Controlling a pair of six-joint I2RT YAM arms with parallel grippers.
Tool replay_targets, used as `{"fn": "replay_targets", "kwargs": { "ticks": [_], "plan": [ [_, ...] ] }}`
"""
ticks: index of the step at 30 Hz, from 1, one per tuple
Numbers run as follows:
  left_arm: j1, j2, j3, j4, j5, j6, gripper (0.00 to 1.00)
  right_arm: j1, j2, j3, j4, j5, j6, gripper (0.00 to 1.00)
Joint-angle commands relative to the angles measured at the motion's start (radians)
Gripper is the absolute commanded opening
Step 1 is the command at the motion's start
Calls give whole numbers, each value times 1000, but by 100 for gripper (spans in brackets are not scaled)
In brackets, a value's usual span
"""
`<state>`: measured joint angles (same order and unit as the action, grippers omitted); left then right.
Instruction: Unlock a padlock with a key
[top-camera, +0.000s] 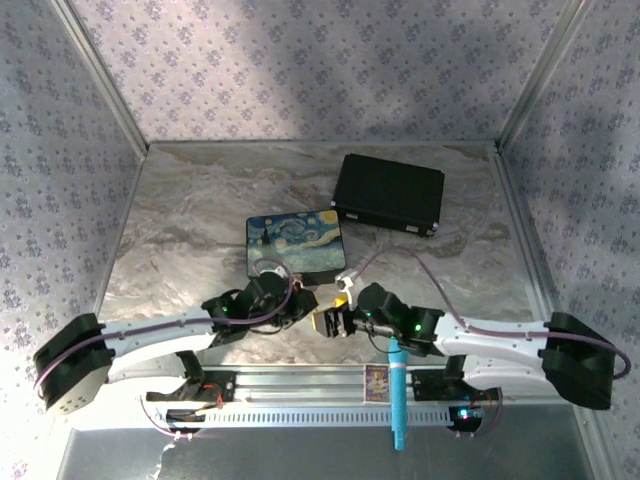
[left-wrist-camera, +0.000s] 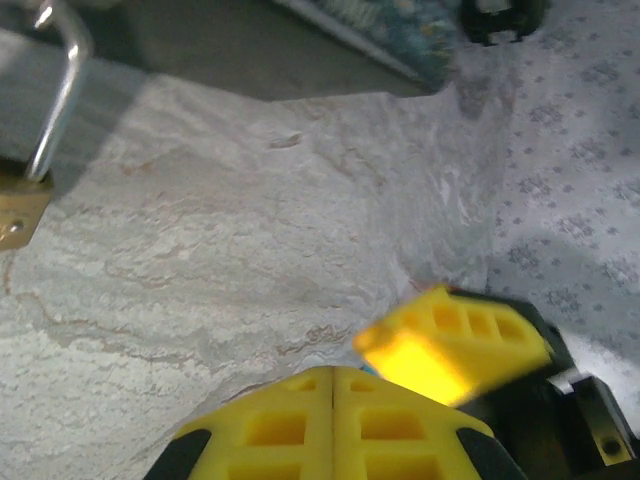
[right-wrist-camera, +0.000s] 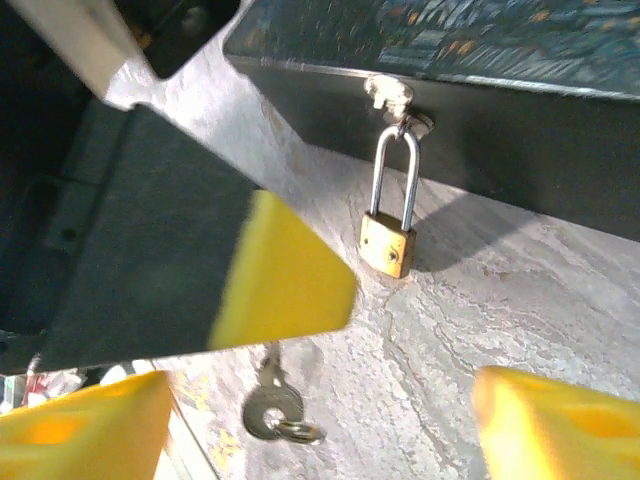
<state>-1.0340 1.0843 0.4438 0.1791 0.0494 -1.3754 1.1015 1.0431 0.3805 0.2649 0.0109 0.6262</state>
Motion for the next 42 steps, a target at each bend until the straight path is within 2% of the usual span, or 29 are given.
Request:
{"fn": "replay_targets", "kwargs": {
  "ticks": [1, 6, 9, 12, 17, 30, 32, 34, 35, 37, 40, 42],
  "plan": [
    [30, -87, -14, 20, -33, 107, 0, -60, -90, -40, 117, -108, 89, 93],
    [98, -200, -54, 166, 67, 234, 0, -135, -154, -60, 264, -272, 154, 91],
    [100, -272, -52, 191, 98, 321, 0, -164, -154, -57, 359, -352, 197, 77],
    [99, -330, -65, 228, 116, 353, 0, -180, -115, -49, 473, -420, 257, 66],
    [98, -345, -118, 379, 156, 326, 0, -159, -23, -19, 599, -465, 299, 57],
    [97, -409, -137, 365, 122, 307, 0, -113, 98, 4, 734, -476, 320, 34],
    [98, -411, -139, 368, 123, 301, 0, -108, 114, 14, 748, -479, 320, 26],
    [97, -414, -146, 377, 119, 296, 0, -108, 124, 15, 759, -476, 323, 23],
    [97, -418, -151, 381, 116, 294, 0, -106, 127, 12, 767, -471, 323, 19],
    [97, -429, -157, 374, 107, 292, 0, -106, 129, 4, 774, -456, 324, 18],
    [98, -443, -163, 363, 98, 290, 0, -106, 131, -6, 792, -450, 325, 6],
    [98, -448, -172, 366, 96, 286, 0, -105, 130, -6, 790, -444, 324, 4]
  ]
}}
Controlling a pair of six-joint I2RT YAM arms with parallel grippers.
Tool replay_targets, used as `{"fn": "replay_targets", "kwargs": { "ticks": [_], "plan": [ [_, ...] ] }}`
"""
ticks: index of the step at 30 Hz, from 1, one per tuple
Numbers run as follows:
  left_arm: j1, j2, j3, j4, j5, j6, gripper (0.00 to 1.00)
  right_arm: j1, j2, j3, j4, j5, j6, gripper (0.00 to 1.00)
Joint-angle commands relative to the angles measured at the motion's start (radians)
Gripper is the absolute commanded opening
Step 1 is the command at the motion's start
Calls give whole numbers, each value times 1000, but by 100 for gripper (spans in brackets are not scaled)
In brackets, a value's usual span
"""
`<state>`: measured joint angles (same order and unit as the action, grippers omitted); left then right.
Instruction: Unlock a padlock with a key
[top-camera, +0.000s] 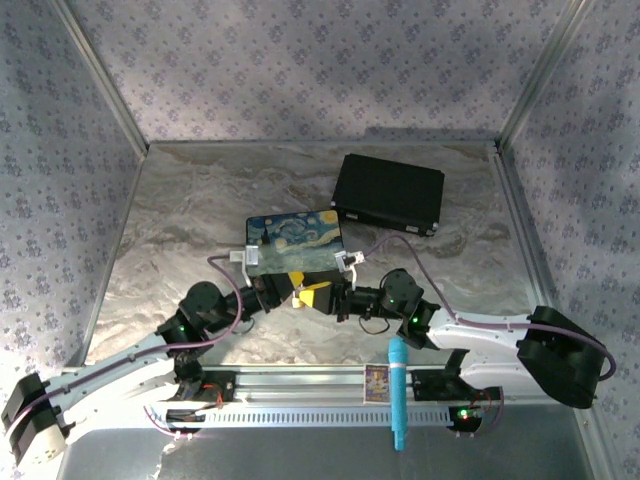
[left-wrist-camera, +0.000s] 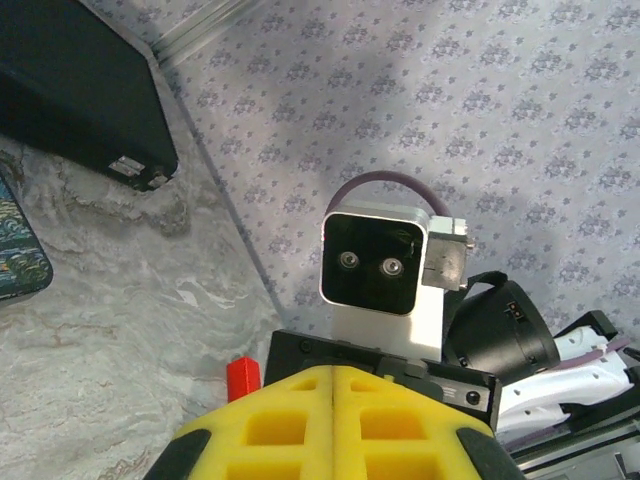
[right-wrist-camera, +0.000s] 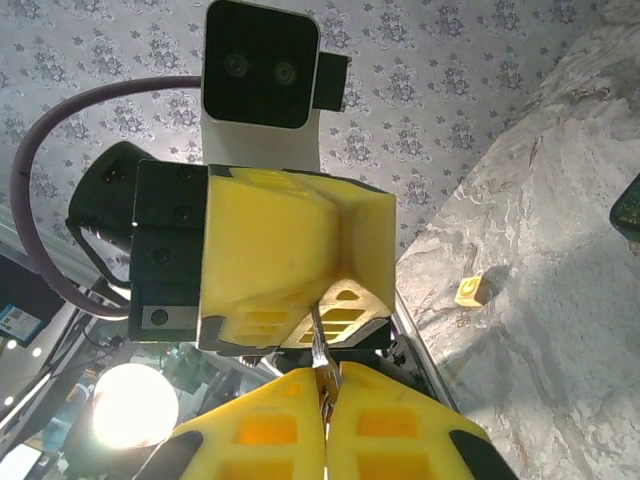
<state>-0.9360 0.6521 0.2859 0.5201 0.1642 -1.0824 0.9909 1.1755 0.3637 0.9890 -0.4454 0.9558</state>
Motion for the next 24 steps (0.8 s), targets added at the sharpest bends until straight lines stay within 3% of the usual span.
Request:
{"fn": "replay_targets", "kwargs": {
  "ticks": [1, 7, 9, 11, 12, 17, 24],
  "plan": [
    [0, -18, -16, 17, -21, -8, 0, 5, -1, 9, 64, 15, -6, 3],
    [0, -36, -11, -48, -48, -5, 0, 8, 4, 11, 44, 25, -17, 0],
    [-1, -54, 3, -109, -76, 10, 38, 9, 0, 15, 3, 34, -28, 0],
    [-1, -85, 18, -186, -118, 26, 91, 11, -17, 20, -88, 72, -52, 0],
    [0, -99, 28, -232, -139, 30, 100, 12, -26, 25, -136, 92, -67, 0],
    [0, -94, 169, -701, -317, 65, 100, 32, -100, 95, -584, 269, -194, 0],
    [0, 150, 239, -862, -326, 91, 91, 11, -102, 130, -880, 399, -216, 0]
  ]
}}
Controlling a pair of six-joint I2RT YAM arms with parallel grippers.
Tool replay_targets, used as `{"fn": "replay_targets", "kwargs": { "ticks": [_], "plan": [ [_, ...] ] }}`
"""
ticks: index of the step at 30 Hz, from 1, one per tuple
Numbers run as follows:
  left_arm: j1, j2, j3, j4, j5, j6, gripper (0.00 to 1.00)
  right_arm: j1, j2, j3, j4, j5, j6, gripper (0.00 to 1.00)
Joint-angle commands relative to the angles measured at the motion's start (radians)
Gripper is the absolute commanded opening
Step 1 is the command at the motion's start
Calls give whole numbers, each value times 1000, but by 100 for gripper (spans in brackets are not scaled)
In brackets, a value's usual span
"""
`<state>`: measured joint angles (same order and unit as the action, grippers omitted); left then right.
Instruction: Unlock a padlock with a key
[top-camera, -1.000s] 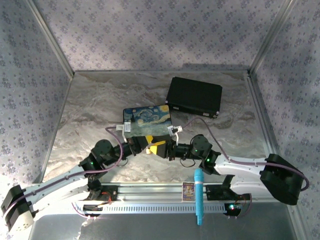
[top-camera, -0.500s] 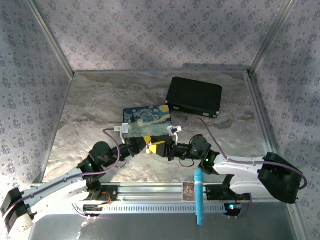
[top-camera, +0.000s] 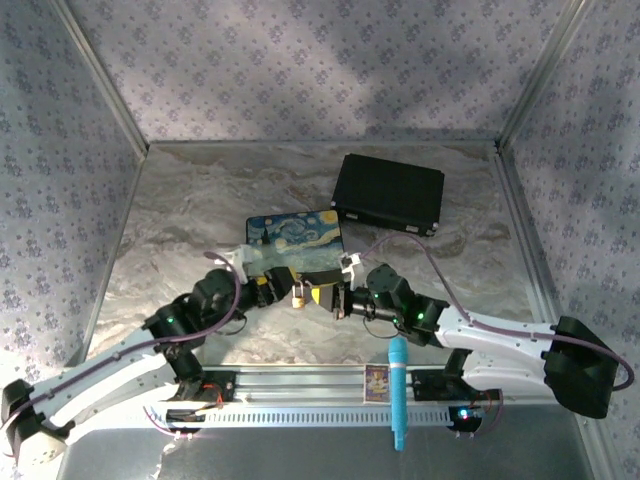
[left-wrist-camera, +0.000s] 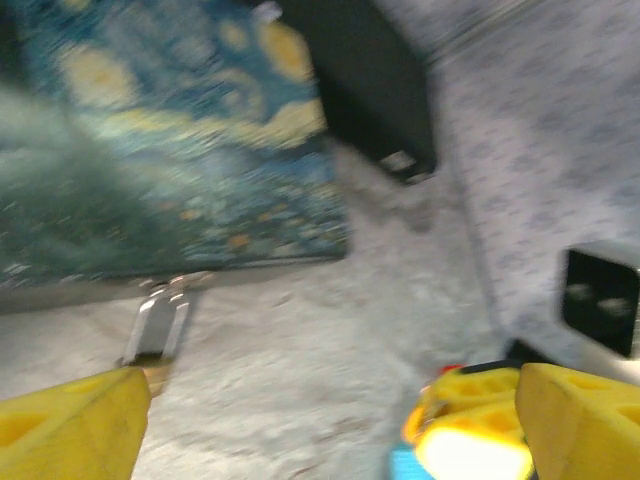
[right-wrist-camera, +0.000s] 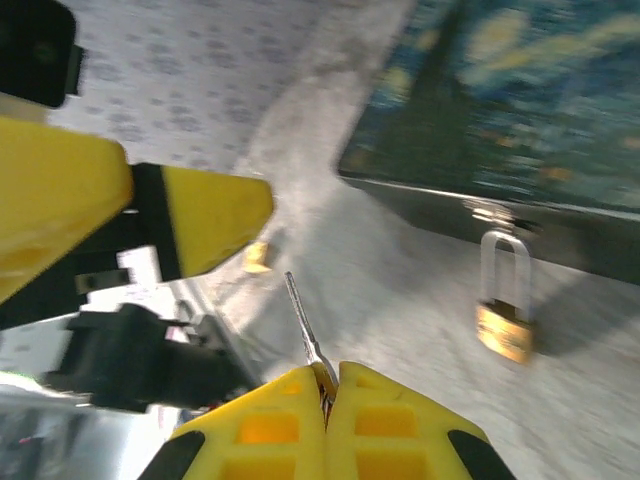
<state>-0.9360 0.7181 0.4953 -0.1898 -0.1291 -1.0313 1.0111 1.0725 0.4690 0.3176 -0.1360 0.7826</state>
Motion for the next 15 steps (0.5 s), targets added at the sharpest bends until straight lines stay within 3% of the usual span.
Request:
{"fn": "replay_targets", "kwargs": {
  "ticks": [1, 7, 15],
  "plan": [
    [-1, 127, 32, -141, -32, 55, 90, -9, 5, 23, -223, 96, -44, 0],
    [-1, 271, -51, 134, -17, 112, 80, -10, 39, 20, -251, 93, -49, 0],
    [-2, 449, -11, 226, 21, 174, 70, -11, 80, 12, -249, 96, -45, 0]
  ]
}}
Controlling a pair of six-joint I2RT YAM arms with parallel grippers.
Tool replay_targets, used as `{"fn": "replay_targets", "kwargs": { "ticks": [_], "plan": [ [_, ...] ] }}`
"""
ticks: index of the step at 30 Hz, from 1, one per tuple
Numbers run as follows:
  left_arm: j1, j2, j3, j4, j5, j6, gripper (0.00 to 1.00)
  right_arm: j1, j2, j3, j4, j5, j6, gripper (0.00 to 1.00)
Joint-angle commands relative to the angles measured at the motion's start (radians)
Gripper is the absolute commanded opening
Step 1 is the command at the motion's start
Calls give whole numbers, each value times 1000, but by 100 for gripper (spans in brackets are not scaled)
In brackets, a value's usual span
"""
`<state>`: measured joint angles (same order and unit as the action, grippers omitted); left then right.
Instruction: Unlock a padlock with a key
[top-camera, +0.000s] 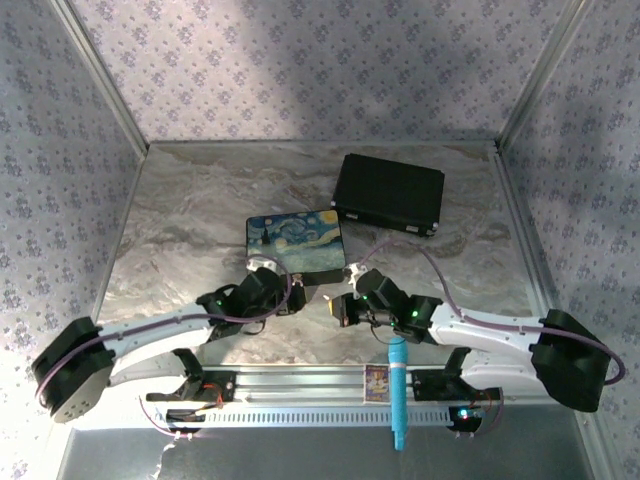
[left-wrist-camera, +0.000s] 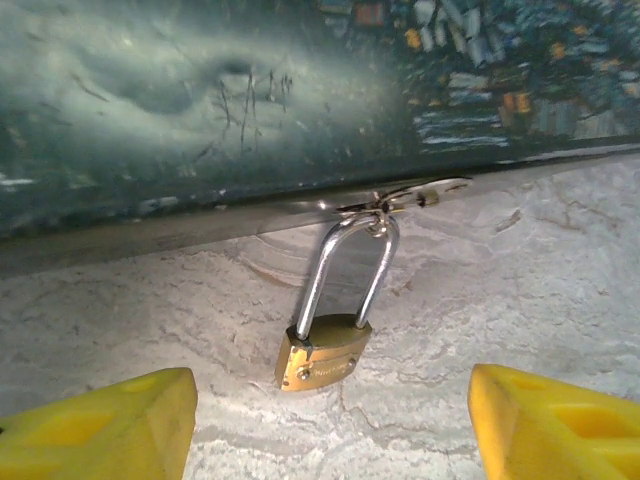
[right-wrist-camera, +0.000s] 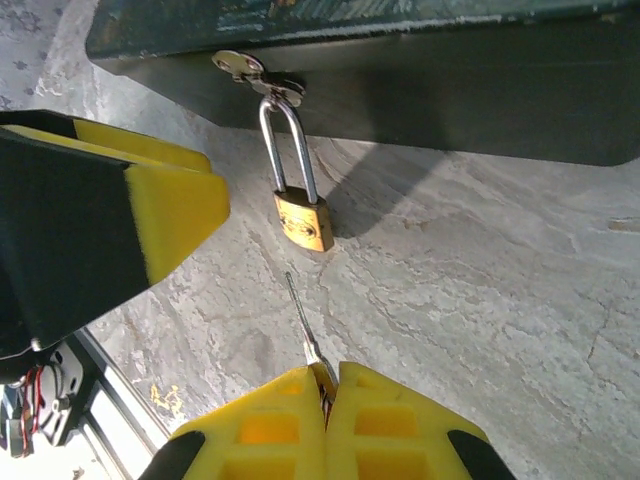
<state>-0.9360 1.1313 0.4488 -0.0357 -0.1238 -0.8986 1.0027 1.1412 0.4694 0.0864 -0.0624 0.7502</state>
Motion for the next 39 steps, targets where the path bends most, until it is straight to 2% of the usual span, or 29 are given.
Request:
{"fn": "replay_targets", "kwargs": {
  "ticks": [1, 6, 10, 15, 19, 22, 25, 28, 35, 39],
  "plan": [
    [-2, 50, 32, 90, 22, 45, 70, -4, 14, 10, -16, 23, -11, 0],
    [-1, 115, 6, 183, 35, 47, 68, -4, 17, 3, -8, 23, -9, 0],
    [-3, 170, -16, 264, 62, 27, 59, -6, 20, 2, -12, 23, -10, 0],
    [-11, 200, -21, 254, 33, 5, 50, -9, 26, -15, 6, 27, -2, 0],
    [-19, 214, -30, 235, 6, 0, 49, -12, 50, -22, 24, 21, 6, 0],
    [-23, 234, -42, 251, -2, -8, 43, -13, 70, -22, 43, 17, 8, 0],
    [-30, 243, -47, 274, -7, -9, 42, -14, 93, -23, 69, 8, 16, 0],
    [-36, 250, -39, 271, -12, -6, 35, -26, 120, -37, 122, -18, 34, 0],
    [-38, 218, -40, 251, -28, -26, 11, -62, 167, -80, 248, -101, 91, 0],
    [-38, 185, -50, 243, -42, -41, 6, -68, 167, -91, 255, -114, 94, 0]
  ]
}}
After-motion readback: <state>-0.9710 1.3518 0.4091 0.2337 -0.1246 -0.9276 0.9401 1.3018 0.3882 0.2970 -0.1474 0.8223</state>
